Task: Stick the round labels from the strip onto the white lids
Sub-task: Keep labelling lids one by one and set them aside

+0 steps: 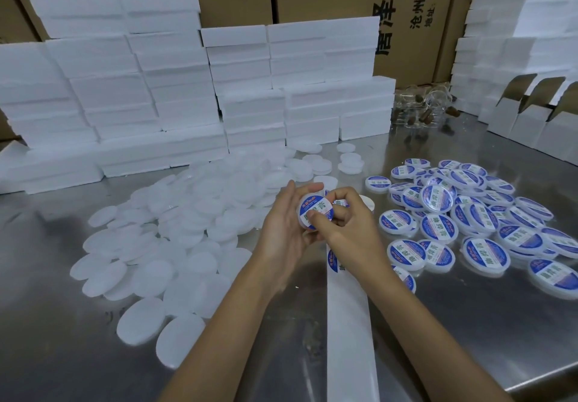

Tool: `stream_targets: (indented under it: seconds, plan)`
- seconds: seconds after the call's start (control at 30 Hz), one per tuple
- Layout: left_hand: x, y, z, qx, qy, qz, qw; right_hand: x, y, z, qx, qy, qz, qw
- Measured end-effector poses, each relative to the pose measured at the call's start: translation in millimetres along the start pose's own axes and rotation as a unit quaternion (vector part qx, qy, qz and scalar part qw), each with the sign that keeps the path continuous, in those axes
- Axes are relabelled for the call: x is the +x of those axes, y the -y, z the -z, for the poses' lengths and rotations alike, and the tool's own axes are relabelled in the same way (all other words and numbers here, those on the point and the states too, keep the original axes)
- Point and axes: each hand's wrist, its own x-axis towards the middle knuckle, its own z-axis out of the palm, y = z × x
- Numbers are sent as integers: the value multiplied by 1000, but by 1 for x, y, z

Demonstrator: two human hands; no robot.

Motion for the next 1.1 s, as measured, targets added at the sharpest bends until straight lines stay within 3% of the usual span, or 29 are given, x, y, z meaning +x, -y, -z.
stream_targets:
  seconds: [0.33,0.5,0.8,0.97,1.1]
  plan:
    - [-3,2,-6,35,27,-30,999,-1,-6,0,-36,-26,47,998]
    - [-7,-6,-7,-42,32,-45,998,-5,-7,2,-102,-77,96,987]
    - [-7,-5,-8,-141,55,2,989,-8,0,7,-331,-152,106,925]
    - [-8,-6,-10,-142,56,3,988,-11,2,6,-375,-175,144,899]
    - [-8,-6,-10,-166,56,12,984,-9,-1,6,-352,-179,167,903]
